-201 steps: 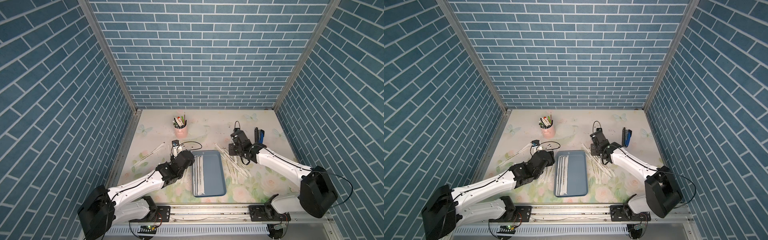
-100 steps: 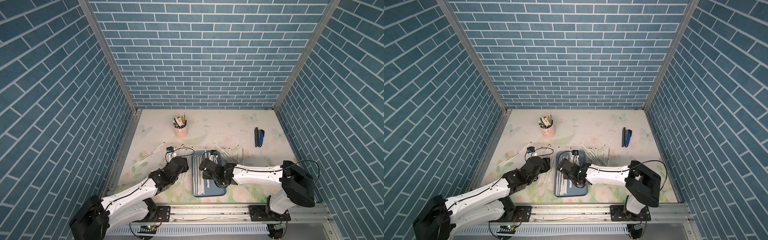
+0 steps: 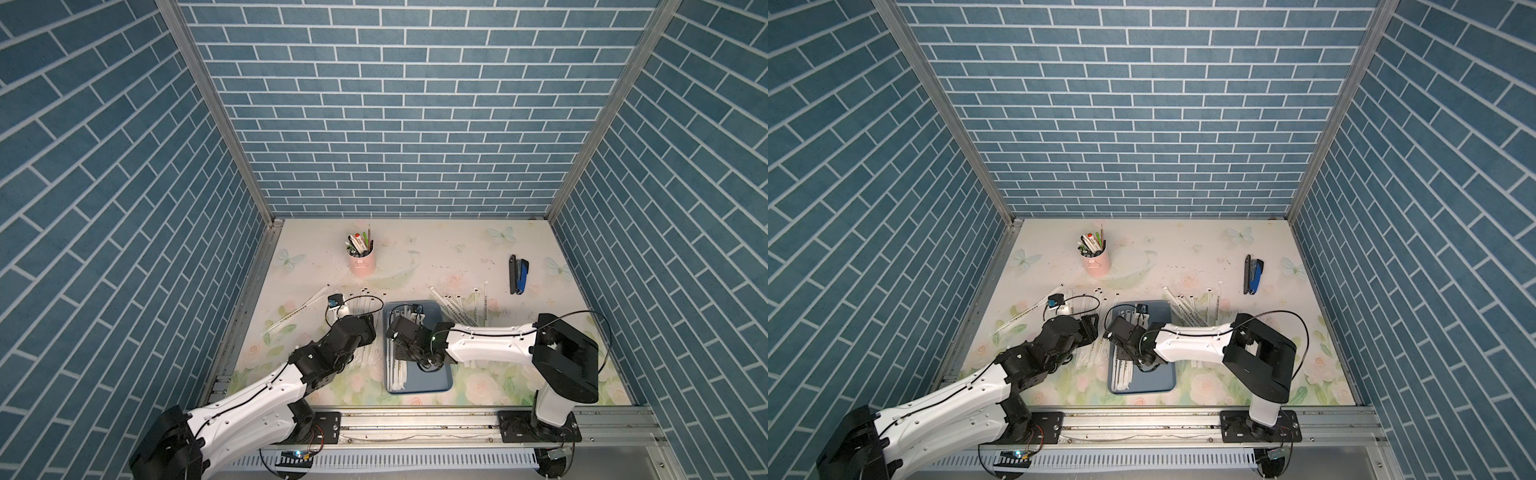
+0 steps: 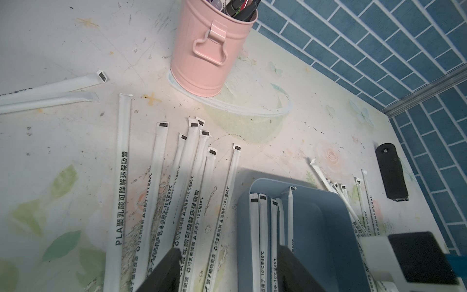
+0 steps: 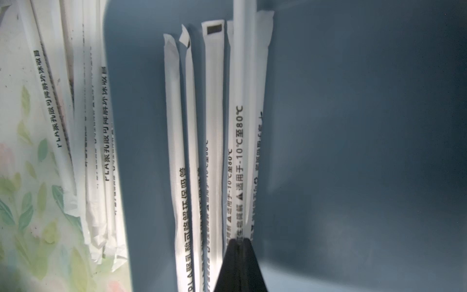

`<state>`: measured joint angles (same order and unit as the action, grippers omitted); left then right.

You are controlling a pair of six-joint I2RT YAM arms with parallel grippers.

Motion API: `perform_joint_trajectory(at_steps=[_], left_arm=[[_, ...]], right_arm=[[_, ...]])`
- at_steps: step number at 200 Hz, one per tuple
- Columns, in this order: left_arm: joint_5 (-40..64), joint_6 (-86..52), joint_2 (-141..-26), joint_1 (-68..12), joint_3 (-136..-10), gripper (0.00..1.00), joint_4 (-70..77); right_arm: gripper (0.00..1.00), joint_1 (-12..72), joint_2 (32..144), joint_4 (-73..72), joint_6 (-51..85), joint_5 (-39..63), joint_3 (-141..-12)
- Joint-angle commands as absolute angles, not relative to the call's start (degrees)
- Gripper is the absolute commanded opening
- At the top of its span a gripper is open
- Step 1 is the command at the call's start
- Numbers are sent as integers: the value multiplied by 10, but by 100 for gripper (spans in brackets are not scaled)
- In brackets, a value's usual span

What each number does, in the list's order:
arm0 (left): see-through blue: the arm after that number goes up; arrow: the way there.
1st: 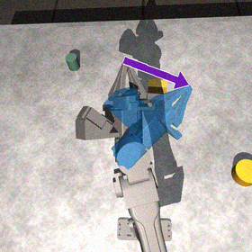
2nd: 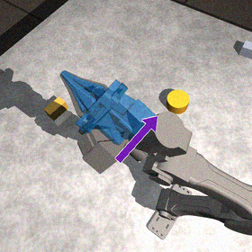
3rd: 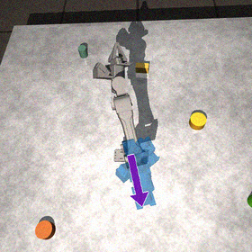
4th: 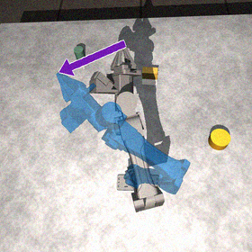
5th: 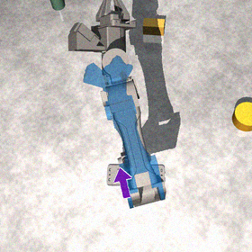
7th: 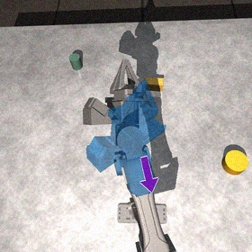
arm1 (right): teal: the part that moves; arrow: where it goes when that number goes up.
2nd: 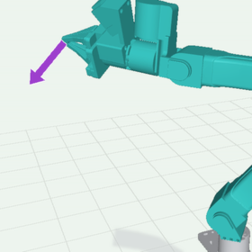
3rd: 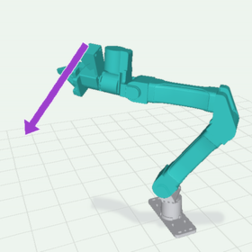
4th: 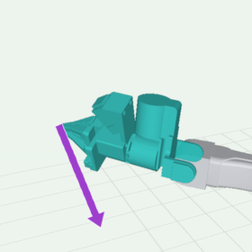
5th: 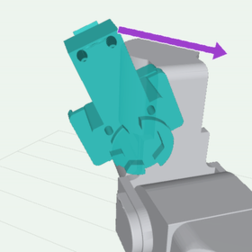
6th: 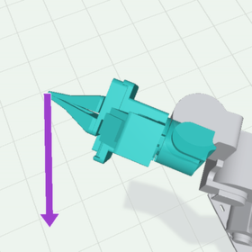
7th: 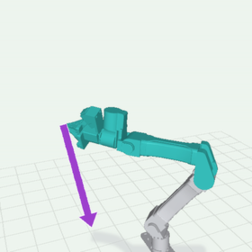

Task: Put the straws into the storage box
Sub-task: Place the straw in the storage box.

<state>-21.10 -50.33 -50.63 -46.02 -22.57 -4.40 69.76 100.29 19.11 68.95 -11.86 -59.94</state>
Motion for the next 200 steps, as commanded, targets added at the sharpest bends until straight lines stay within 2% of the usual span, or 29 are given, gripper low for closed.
perform_joint_trajectory(at_steps=[1, 70, 145, 200], left_arm=[[-213, -499, -503, -457, -223, 64, -47], [-213, -493, -522, -457, -229, 64, -39], [-223, -490, -518, -456, -238, 63, -54], [-227, -486, -519, -452, -242, 61, -60]], right_arm=[[0, 688, 993, 233, 669, -122, -600], [0, 679, 1000, 218, 657, -95, -590], [9, 670, 1000, 202, 649, -79, -579], [11, 670, 998, 196, 644, -78, -577]])
